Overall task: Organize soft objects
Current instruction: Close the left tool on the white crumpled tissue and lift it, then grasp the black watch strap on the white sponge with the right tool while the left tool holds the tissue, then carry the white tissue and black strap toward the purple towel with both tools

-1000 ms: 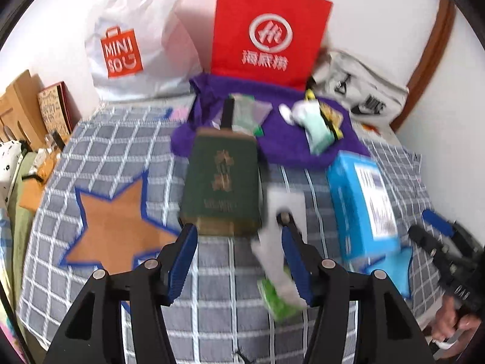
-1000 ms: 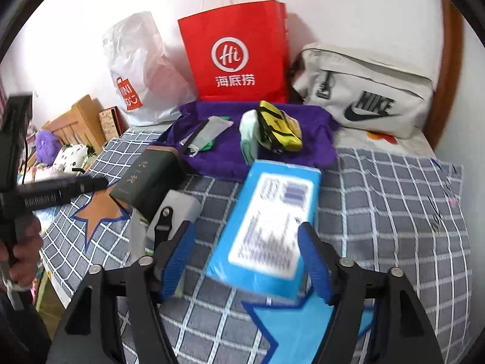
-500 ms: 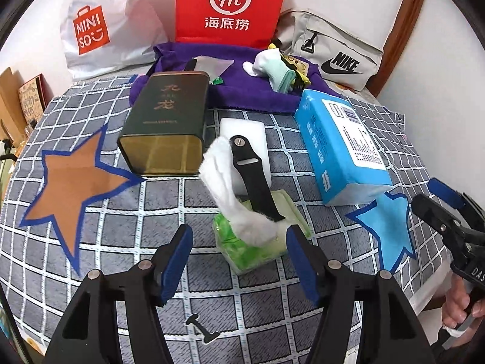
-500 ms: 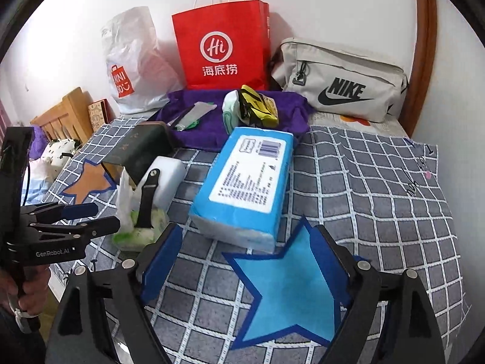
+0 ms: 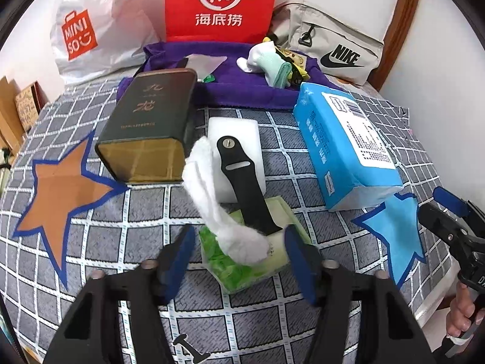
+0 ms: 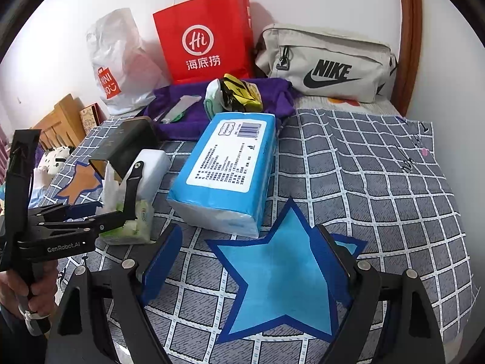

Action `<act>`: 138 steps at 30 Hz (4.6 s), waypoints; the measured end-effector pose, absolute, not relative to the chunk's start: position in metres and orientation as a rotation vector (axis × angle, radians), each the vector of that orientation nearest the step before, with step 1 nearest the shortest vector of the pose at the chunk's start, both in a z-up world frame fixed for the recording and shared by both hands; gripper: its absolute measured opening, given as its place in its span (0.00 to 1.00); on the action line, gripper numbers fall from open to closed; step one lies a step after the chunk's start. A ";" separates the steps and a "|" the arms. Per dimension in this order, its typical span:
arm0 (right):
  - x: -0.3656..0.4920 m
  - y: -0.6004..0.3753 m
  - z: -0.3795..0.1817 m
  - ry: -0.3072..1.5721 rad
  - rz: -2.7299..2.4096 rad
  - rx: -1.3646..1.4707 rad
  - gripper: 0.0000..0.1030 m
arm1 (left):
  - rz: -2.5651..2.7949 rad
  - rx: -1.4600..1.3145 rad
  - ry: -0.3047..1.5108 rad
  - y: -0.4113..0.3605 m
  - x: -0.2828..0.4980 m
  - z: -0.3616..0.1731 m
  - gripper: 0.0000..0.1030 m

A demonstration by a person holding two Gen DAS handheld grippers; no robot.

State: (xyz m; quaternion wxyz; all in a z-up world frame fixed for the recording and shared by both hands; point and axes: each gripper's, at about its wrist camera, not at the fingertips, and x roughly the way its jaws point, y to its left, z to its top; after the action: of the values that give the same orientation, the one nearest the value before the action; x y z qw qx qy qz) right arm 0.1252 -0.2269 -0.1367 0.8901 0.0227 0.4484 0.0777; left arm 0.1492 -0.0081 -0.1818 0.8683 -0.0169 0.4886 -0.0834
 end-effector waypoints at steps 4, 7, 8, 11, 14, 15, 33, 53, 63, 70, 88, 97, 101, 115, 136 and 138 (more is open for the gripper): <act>0.124 -0.224 -0.138 0.933 0.176 0.051 0.83 | -0.151 -0.014 1.027 -0.008 0.153 -0.183 0.28; 0.123 -0.222 -0.139 0.933 0.181 0.044 0.83 | -0.166 -0.034 1.011 -0.005 0.150 -0.179 0.24; 0.122 -0.221 -0.139 0.931 0.182 0.043 0.83 | -0.170 -0.039 1.003 -0.004 0.148 -0.176 0.24; 0.120 -0.221 -0.137 0.926 0.185 0.044 0.83 | -0.173 -0.034 0.980 -0.002 0.142 -0.167 0.24; 0.118 -0.220 -0.137 0.922 0.184 0.045 0.83 | -0.168 -0.024 0.966 0.001 0.137 -0.160 0.24; 0.118 -0.219 -0.137 0.923 0.184 0.051 0.83 | -0.166 -0.025 0.964 0.003 0.136 -0.159 0.24; 0.116 -0.167 -0.133 0.872 0.270 0.020 0.80 | -0.005 -0.150 0.989 0.084 0.127 -0.179 0.24; 0.160 -0.074 -0.161 0.947 0.376 -0.121 0.39 | 0.047 -0.207 0.967 0.118 0.134 -0.189 0.24; 0.180 -0.055 -0.178 0.998 0.335 -0.161 0.39 | 0.012 -0.218 0.964 0.115 0.138 -0.190 0.24; 0.186 -0.062 -0.183 1.032 0.330 -0.126 0.20 | 0.023 -0.217 0.977 0.116 0.139 -0.191 0.24; 0.140 -0.103 -0.149 0.950 0.409 -0.081 0.20 | 0.018 -0.179 0.990 0.093 0.125 -0.182 0.24; 0.111 -0.149 -0.142 0.917 0.369 -0.072 0.20 | -0.007 -0.163 1.016 0.072 0.118 -0.186 0.24; 0.103 -0.170 -0.145 0.925 0.351 -0.033 0.20 | -0.008 -0.142 1.017 0.065 0.116 -0.185 0.24; 0.100 -0.211 -0.193 1.013 0.237 -0.046 0.21 | -0.027 -0.130 1.057 0.056 0.120 -0.201 0.26; 0.100 -0.205 -0.168 0.955 0.293 -0.040 0.21 | -0.074 -0.191 0.989 0.068 0.113 -0.170 0.22; 0.099 -0.205 -0.161 0.944 0.309 -0.029 0.21 | -0.077 -0.185 0.977 0.066 0.113 -0.162 0.22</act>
State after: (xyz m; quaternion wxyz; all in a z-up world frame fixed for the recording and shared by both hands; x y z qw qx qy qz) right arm 0.0989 -0.2053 -0.1610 0.8791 -0.0140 0.4528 0.1483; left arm 0.1131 0.0659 -0.1621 0.8783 -0.0889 0.4684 -0.0369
